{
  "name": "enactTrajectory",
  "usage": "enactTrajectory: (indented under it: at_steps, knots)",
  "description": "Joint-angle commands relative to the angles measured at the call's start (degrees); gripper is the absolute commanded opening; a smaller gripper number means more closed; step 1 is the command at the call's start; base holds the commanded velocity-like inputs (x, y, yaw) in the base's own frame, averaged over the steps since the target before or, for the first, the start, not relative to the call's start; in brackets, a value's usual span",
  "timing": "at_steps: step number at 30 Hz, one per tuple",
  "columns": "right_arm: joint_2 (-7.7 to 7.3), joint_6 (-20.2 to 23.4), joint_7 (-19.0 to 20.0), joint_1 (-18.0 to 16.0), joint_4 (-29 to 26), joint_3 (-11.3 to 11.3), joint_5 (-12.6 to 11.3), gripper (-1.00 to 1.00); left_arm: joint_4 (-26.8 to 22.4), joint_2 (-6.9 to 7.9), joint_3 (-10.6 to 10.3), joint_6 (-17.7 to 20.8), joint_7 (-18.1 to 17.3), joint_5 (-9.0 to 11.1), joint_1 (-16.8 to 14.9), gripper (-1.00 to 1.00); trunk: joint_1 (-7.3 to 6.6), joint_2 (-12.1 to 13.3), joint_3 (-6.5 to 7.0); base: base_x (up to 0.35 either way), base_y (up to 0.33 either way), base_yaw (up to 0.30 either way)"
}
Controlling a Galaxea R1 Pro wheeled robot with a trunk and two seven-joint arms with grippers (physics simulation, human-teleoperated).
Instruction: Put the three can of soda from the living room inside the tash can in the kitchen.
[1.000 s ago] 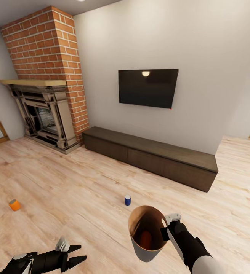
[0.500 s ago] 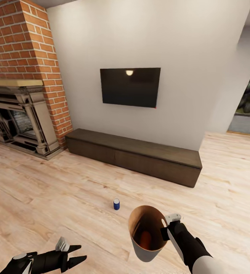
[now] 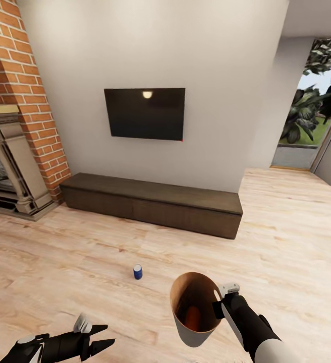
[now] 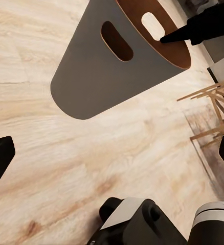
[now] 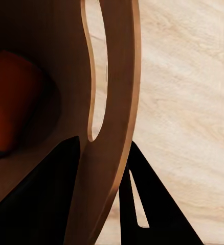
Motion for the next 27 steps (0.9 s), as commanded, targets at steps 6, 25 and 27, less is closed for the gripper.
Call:
enactTrajectory:
  at_steps: [6, 25, 27]
  knots:
    - [0.01, 0.0, 0.0, 0.0, 0.0, 0.0, -0.3, -1.00, 0.0, 0.00, 0.0, 0.0, 0.0, 0.0, 0.0, 1.00, 0.00, 0.0, -0.21, 0.106, 0.000, -0.286]
    - [0.01, 0.0, 0.0, 0.0, 0.0, 0.0, -0.2, -1.00, 0.0, 0.00, 0.0, 0.0, 0.0, 0.0, 0.0, 1.00, 0.00, 0.0, -0.41, 0.323, 0.000, -0.057]
    - [0.01, 0.0, 0.0, 0.0, 0.0, 0.0, -0.2, -1.00, 0.0, 0.00, 0.0, 0.0, 0.0, 0.0, 0.0, 1.00, 0.00, 0.0, -0.41, 0.343, 0.000, 0.000]
